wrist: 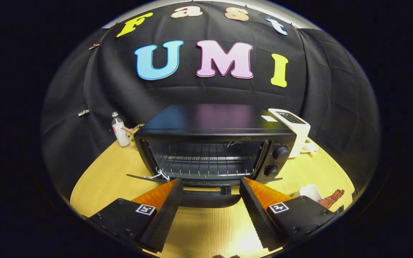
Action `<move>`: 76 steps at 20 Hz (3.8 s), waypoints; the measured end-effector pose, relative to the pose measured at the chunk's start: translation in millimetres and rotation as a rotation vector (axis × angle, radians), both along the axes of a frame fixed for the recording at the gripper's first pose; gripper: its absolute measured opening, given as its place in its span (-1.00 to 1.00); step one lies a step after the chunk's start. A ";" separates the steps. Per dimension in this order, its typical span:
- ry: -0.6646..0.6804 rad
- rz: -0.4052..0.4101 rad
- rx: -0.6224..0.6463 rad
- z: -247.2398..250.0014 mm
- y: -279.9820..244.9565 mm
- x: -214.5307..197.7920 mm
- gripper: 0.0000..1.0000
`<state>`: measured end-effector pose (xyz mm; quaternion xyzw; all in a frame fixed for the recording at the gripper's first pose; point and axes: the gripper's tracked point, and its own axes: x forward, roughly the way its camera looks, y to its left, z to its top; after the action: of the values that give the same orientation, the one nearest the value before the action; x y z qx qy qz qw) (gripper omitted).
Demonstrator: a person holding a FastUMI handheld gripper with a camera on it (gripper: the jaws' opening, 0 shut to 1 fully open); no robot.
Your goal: Open the toaster oven, put the food inside, and close the toaster oven door.
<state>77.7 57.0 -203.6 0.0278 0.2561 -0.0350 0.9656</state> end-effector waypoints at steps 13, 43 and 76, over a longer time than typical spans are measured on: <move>0.197 0.052 0.000 -67.7 -1.4 -54.0 0.93; 0.406 0.062 0.303 -34.9 -315.0 -105.8 0.98; 0.483 0.153 0.522 -3.1 -272.5 -105.2 -0.75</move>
<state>-27.5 -215.5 -206.7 0.2450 0.4786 0.0981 0.8375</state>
